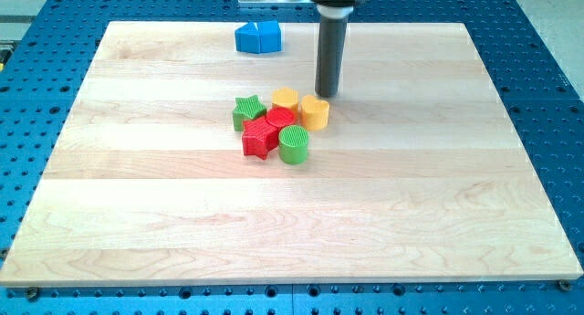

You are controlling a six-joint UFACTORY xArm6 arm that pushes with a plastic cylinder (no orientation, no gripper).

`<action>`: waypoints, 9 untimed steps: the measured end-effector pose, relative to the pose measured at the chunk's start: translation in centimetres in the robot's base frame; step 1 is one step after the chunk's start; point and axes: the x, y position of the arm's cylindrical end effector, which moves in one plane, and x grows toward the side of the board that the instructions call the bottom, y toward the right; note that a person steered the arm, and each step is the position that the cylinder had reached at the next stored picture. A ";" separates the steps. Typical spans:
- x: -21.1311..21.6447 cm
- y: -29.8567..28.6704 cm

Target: Separate the blue blocks

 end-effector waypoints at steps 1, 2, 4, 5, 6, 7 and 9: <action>-3.8 7.3; -11.0 4.5; -12.7 -10.3; -11.7 -15.8; -10.6 -13.0; -9.1 -5.8; -3.3 0.8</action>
